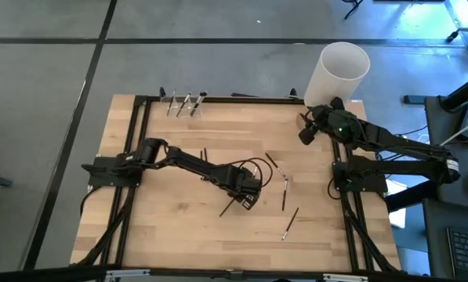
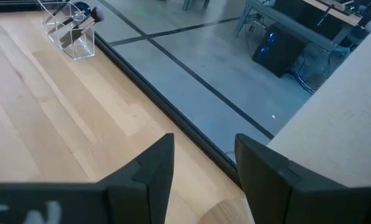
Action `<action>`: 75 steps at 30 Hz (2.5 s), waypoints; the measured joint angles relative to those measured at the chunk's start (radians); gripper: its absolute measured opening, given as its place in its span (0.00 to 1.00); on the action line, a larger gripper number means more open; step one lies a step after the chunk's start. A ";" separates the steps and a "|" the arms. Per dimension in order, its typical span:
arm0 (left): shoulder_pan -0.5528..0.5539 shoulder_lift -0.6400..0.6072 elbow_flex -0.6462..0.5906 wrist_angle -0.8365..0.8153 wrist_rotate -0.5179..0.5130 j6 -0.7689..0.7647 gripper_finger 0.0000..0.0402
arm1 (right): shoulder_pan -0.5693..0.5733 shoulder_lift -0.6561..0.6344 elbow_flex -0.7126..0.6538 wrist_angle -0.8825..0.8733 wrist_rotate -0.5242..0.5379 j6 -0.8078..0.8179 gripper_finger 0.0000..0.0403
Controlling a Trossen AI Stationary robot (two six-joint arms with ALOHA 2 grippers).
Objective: Put items in baskets/containers
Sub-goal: Put the black eyeshadow brush into the transparent organizer
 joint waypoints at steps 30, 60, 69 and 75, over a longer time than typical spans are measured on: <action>0.145 -0.314 0.024 -0.425 -0.555 0.070 0.02 | -0.004 0.000 0.000 0.001 -0.008 0.001 0.42; 0.154 -0.123 -0.150 0.051 -0.021 0.613 0.30 | -0.004 0.000 0.000 -0.001 -0.025 0.001 0.42; 0.147 -0.087 -0.146 -0.007 0.036 0.640 0.19 | -0.004 0.000 0.000 -0.002 -0.027 0.001 0.42; 0.146 -0.084 -0.146 -0.008 0.007 0.642 0.13 | -0.004 0.000 0.000 -0.001 -0.027 0.001 0.42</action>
